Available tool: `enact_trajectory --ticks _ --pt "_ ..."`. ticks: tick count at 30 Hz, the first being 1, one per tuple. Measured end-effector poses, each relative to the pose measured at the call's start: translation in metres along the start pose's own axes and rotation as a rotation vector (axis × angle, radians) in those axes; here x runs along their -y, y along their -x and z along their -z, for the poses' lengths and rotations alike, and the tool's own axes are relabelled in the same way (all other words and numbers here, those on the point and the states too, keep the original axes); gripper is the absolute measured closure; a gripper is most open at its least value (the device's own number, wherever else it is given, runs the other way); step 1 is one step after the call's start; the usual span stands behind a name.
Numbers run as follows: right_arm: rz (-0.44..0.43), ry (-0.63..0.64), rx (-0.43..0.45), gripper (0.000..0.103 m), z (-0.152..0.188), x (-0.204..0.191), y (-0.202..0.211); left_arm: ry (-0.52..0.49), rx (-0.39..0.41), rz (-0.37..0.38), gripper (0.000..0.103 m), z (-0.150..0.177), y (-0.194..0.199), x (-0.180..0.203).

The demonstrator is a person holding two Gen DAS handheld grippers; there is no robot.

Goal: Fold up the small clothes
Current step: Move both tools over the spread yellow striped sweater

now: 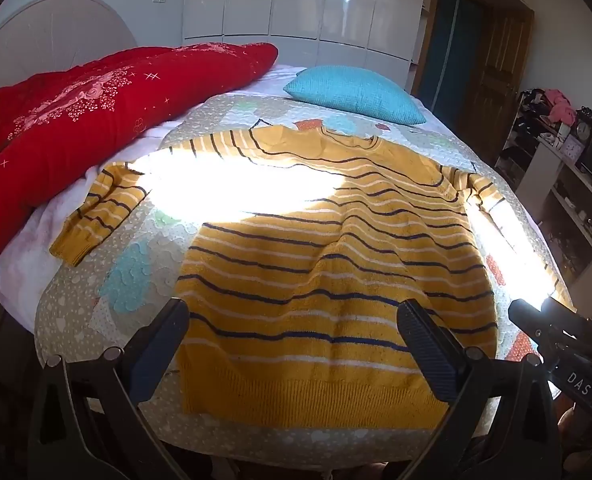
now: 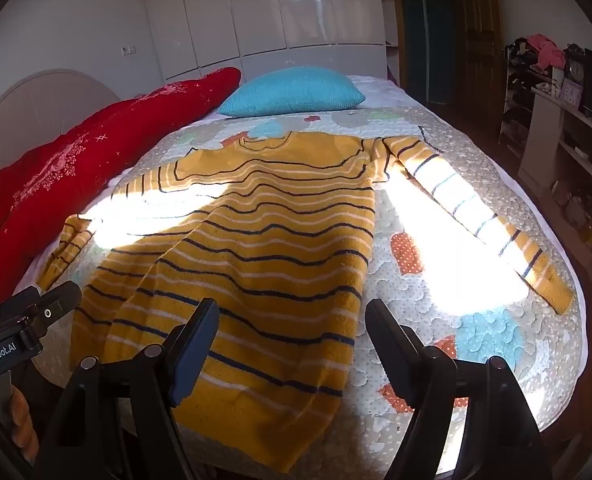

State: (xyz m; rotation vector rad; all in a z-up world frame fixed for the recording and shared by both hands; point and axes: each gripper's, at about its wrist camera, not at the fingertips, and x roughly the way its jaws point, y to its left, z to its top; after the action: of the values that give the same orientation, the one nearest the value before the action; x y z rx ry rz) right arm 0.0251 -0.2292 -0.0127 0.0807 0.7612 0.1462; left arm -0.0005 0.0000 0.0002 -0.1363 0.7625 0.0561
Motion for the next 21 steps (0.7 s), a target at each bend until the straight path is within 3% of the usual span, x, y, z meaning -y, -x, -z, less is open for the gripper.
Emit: enact_trajectory --ticks 21 --pt "0.011 0.002 -0.045 0.022 0.008 0.000 -0.014 0.006 -0.034 -0.005 0.000 0.009 -0.011 -0.003"
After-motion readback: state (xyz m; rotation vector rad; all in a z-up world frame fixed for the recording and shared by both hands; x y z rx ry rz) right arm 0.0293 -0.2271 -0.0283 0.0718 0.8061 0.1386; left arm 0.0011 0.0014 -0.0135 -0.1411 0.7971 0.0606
